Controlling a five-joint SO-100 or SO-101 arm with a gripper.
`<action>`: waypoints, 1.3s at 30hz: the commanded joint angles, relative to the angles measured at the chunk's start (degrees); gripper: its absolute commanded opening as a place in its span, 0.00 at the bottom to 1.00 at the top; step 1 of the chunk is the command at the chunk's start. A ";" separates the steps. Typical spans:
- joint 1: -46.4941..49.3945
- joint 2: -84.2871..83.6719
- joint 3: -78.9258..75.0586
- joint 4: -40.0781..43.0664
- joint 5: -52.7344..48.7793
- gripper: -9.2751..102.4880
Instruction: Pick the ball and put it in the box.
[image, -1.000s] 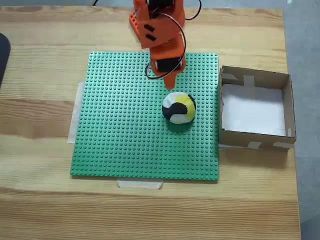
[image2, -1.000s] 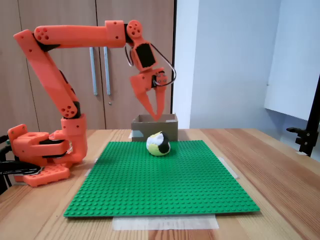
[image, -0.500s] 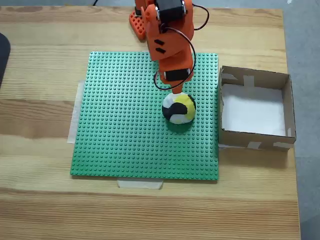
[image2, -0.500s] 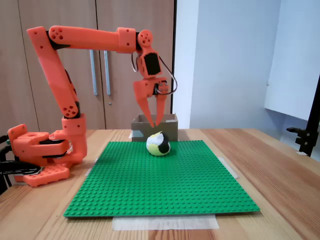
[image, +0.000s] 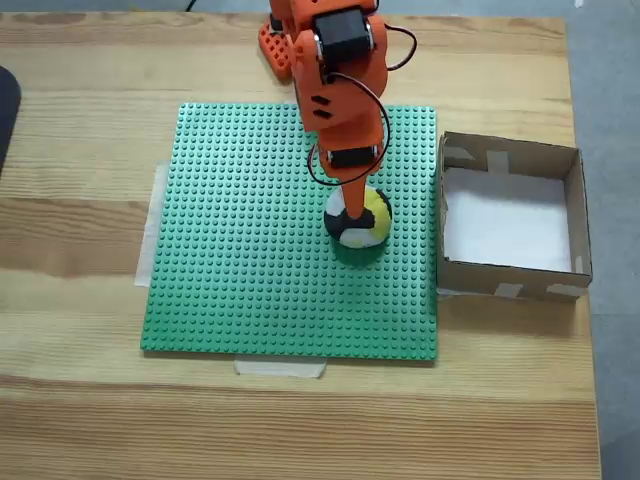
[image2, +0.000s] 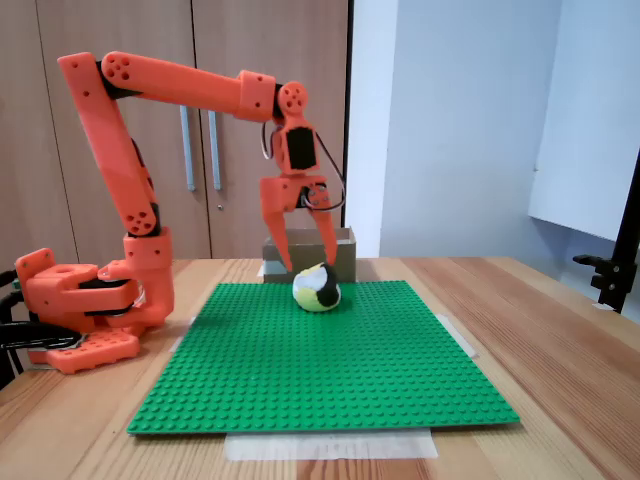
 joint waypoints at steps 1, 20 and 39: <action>1.05 0.35 0.18 -1.14 0.53 0.45; 0.26 0.35 6.24 -7.73 -0.70 0.44; -1.23 1.23 9.23 -12.57 -1.67 0.36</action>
